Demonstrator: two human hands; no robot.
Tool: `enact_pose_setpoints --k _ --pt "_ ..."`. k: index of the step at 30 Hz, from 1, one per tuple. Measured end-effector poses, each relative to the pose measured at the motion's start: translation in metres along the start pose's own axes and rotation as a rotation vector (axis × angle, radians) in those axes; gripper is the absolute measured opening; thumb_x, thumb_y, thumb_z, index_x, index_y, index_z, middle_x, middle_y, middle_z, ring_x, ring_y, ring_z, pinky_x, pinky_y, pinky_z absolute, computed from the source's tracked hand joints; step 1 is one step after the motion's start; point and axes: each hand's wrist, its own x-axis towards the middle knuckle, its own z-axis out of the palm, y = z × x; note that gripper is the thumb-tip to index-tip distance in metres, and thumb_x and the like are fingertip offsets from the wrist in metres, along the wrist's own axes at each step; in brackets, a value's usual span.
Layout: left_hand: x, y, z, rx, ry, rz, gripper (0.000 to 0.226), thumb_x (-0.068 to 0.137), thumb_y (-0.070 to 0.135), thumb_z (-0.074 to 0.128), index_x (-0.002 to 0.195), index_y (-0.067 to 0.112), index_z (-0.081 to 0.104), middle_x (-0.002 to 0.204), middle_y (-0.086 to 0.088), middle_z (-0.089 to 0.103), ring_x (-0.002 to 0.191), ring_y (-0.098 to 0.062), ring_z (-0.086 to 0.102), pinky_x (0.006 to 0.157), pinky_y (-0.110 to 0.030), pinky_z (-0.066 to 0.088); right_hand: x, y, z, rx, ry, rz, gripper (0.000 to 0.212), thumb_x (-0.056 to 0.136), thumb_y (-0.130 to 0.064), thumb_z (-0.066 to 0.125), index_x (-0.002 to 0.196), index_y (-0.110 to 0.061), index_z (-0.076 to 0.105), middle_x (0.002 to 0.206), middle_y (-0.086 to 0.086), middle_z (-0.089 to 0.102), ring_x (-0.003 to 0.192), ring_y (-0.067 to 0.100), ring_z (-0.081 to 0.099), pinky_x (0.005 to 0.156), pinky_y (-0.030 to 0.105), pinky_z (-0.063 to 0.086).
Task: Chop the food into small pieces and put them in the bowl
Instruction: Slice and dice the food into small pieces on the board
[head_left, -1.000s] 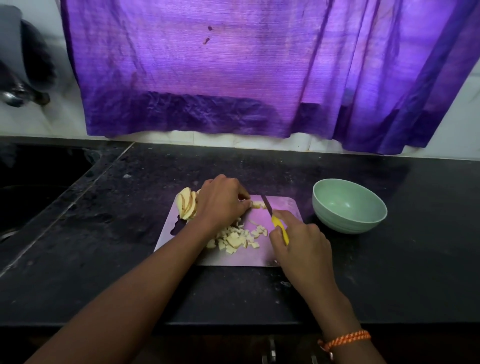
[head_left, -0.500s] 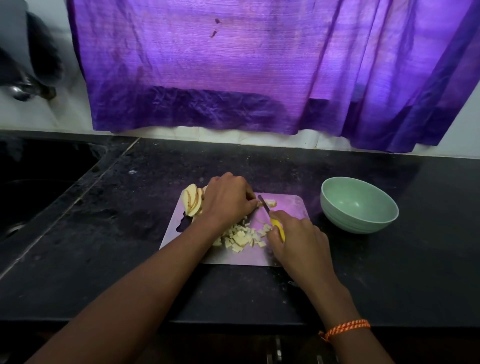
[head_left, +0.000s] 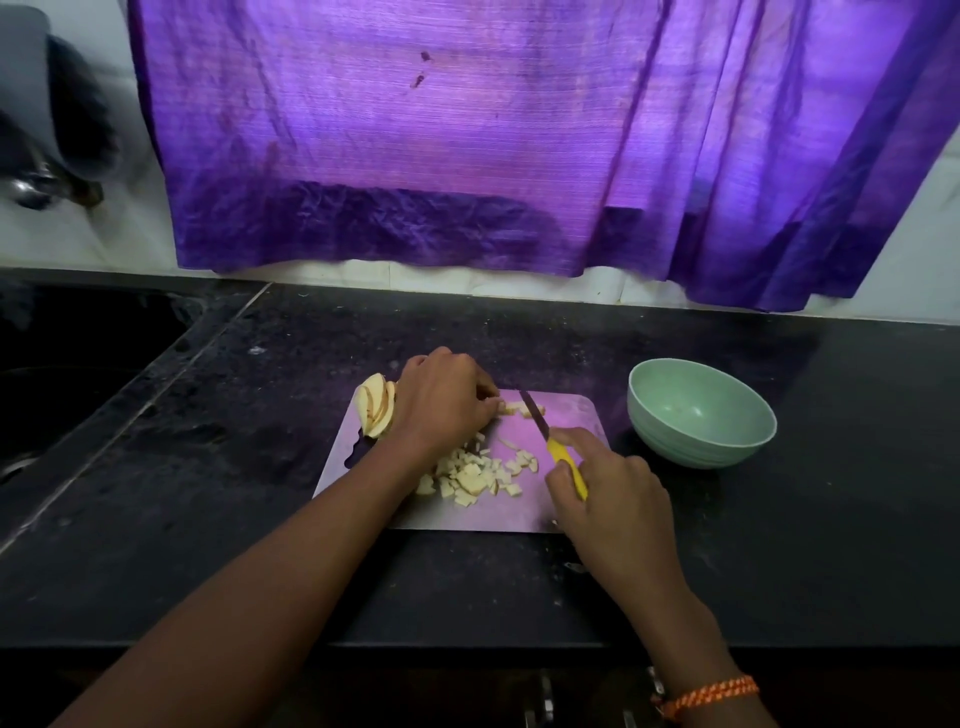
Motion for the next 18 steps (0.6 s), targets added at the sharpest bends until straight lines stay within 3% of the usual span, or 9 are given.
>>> enact_pose_setpoints --k 3,6,18 --pt "0.002 -0.004 -0.004 0.006 -0.001 -0.018 0.014 0.091 0.046 0.08 0.102 0.037 0.085 0.095 0.016 0.08 0.098 -0.009 0.064 0.089 -0.038 0.053 0.011 -0.011 0.005 0.0 -0.024 -0.009 0.046 0.101 -0.038 0.048 0.147 -0.038 0.05 0.087 0.0 0.051 0.077 0.019 0.041 0.068 0.034 0.033" --pt "0.001 -0.006 -0.001 0.017 -0.001 -0.015 0.015 0.091 0.046 0.081 0.102 0.036 0.085 0.095 0.014 0.08 0.096 -0.01 0.065 0.088 -0.038 0.055 0.016 -0.015 0.01 -0.044 -0.062 -0.027 0.049 0.101 -0.039 0.044 0.15 -0.038 0.046 0.099 0.007 0.065 0.08 0.024 0.046 0.069 0.036 0.037" --pt "-0.001 0.002 0.002 0.062 0.012 0.003 0.024 0.091 0.055 0.079 0.101 0.034 0.084 0.093 0.011 0.076 0.101 -0.013 0.058 0.084 -0.037 0.038 0.016 -0.012 0.008 -0.091 -0.116 -0.062 0.042 0.101 -0.041 0.045 0.143 -0.038 0.051 0.098 0.002 0.063 0.081 0.023 0.049 0.069 0.036 0.037"
